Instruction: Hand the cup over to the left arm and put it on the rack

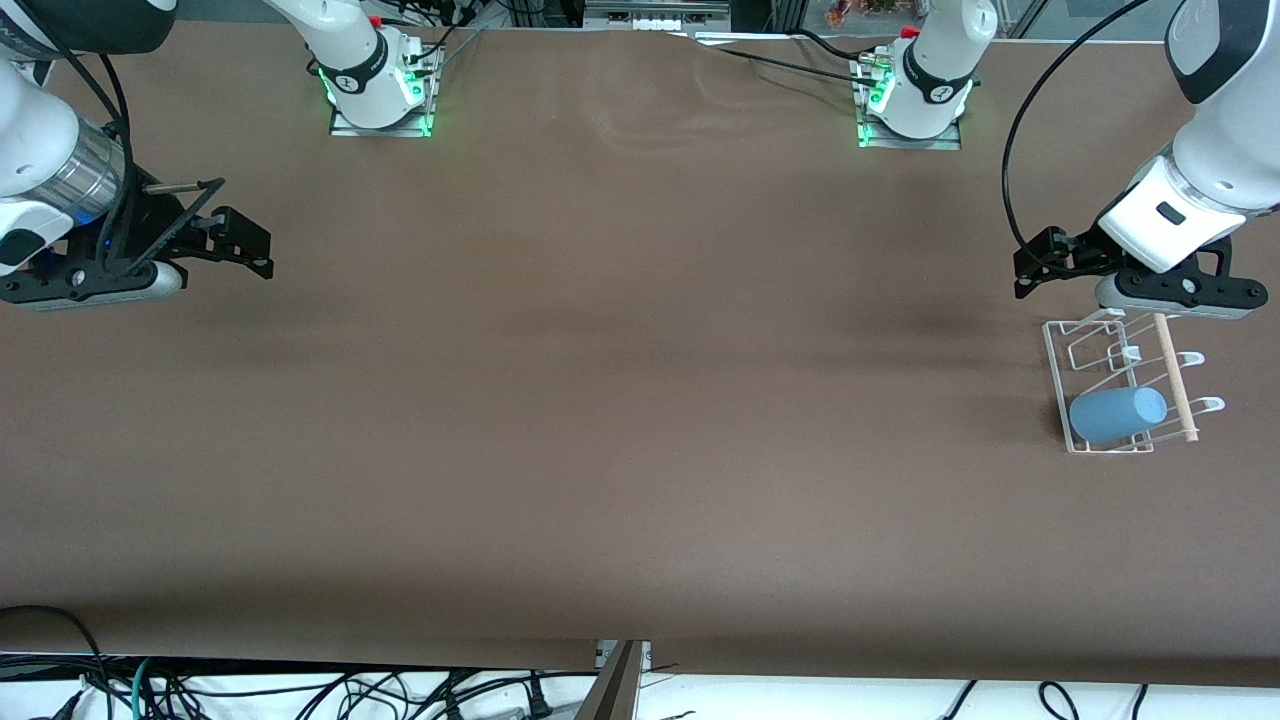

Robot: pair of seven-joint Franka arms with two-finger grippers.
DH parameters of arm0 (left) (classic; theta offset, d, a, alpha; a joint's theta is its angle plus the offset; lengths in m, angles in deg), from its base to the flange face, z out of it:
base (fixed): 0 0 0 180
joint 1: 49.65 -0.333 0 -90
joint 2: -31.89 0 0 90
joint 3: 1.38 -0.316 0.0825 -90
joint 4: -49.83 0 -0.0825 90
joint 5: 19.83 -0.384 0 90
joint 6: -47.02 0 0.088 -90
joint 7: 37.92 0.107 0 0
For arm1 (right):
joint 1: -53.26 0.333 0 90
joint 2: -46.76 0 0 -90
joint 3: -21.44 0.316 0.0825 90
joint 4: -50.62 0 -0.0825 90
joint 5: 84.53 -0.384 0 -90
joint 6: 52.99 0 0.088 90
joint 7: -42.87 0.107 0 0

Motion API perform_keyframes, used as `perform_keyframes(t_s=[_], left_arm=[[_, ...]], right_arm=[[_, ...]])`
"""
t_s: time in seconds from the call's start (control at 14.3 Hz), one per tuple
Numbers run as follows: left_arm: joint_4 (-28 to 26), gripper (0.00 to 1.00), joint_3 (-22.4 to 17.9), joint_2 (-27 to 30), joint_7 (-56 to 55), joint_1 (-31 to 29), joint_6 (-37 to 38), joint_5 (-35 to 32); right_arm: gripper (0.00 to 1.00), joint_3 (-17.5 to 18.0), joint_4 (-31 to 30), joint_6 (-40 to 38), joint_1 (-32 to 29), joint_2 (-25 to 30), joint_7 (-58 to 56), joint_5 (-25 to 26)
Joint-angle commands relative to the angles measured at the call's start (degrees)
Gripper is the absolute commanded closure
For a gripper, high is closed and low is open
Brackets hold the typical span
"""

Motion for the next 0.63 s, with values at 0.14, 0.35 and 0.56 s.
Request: perform_keyframes(t_s=[0.14,0.35,0.56], left_arm=[[3.30,0.00,-0.33,-0.10,-0.02,0.72,6.22,-3.78],[6.31,0.00,-0.24,-1.25,-0.10,1.33,9.49,-4.14],[6.31,0.00,-0.68,-1.34,0.16,1.69,9.41,-4.06]], right_arm=[[0.01,-0.34,1.56,-1.75,0.30,0.24,-0.67,0.14],[0.01,0.18,1.56,-2.97,0.39,0.50,0.20,0.14],[0.01,0.10,1.56,-3.78,0.39,0.50,0.04,0.32]])
